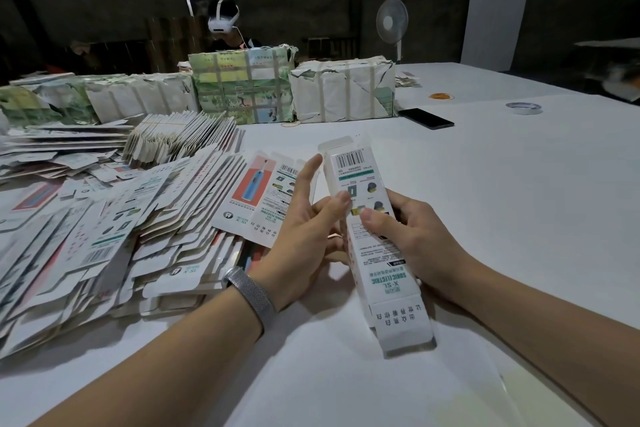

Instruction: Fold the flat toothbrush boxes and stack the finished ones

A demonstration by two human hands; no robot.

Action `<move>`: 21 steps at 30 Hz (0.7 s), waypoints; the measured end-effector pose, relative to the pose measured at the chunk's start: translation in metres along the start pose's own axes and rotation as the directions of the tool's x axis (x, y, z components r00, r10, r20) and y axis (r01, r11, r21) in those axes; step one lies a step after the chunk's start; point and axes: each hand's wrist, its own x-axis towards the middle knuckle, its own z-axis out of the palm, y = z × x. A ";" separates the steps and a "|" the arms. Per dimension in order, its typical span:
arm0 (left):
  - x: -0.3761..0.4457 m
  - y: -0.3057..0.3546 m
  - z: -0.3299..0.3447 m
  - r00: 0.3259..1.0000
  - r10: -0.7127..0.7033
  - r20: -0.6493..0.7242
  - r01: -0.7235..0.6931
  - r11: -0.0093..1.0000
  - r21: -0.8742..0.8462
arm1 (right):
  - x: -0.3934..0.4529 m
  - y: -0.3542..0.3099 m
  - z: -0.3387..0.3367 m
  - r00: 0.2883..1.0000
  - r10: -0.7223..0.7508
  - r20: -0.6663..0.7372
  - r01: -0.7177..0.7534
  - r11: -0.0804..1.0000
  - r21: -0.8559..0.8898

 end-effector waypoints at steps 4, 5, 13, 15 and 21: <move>-0.001 -0.001 -0.001 0.998 -0.013 0.056 0.012 1.000 0.011 | 0.002 0.000 -0.004 0.998 -0.012 -0.058 0.014 0.999 0.029; -0.001 -0.001 -0.001 0.997 -0.015 0.070 0.014 1.000 0.007 | 0.003 0.000 -0.004 0.998 -0.021 -0.066 0.023 0.999 0.022; 0.000 0.000 0.000 0.994 -0.052 0.101 0.053 0.999 -0.001 | 0.005 0.000 -0.007 0.994 -0.023 -0.110 0.024 1.000 0.006; -0.001 0.001 0.000 0.993 -0.054 0.103 0.054 0.999 0.002 | 0.005 0.001 -0.008 0.993 -0.026 -0.115 0.027 1.000 0.003; -0.001 0.001 0.001 0.992 -0.064 0.109 0.064 0.998 0.009 | 0.009 0.000 -0.011 0.991 -0.044 -0.125 0.045 0.999 0.000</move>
